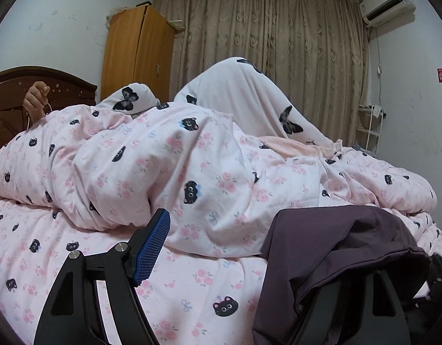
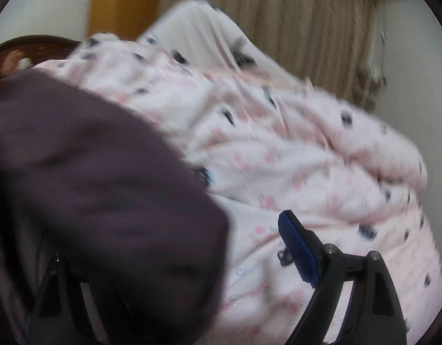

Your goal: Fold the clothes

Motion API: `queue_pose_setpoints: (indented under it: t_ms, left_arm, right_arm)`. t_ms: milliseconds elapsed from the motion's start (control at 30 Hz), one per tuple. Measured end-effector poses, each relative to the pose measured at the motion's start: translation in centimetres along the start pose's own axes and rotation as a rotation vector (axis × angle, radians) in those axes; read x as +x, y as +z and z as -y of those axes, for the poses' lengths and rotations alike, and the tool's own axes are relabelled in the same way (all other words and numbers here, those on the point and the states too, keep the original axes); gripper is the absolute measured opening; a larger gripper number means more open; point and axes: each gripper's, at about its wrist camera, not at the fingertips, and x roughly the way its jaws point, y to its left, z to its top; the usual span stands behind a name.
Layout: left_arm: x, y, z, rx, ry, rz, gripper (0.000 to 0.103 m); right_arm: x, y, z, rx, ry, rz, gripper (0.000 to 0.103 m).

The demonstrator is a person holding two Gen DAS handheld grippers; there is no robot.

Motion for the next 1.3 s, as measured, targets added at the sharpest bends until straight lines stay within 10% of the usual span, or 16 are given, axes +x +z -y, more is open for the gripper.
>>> queue_pose_setpoints:
  t_ms: [233,333,700,1300]
  left_arm:
    - [3.3,-2.5,0.7,0.061,0.051,-0.143,0.082]
    - [5.7,-4.5,0.2,0.053,0.056,-0.325,0.081]
    - [4.1,-6.8,-0.6,0.097,-0.053,-0.523,0.081]
    - [1.4,-5.8,-3.8,-0.045,-0.236,-0.586,0.081]
  right_arm:
    - [0.8,1.1,4.2,0.093,-0.165,0.056,0.098]
    - [3.2,0.2,3.6,0.033,-0.11,-0.073,0.098]
    - [3.8,-3.0,3.0,-0.126,-0.101,-0.231,0.098]
    - [0.1,-2.6,3.2,-0.24,0.016,-0.186,0.099]
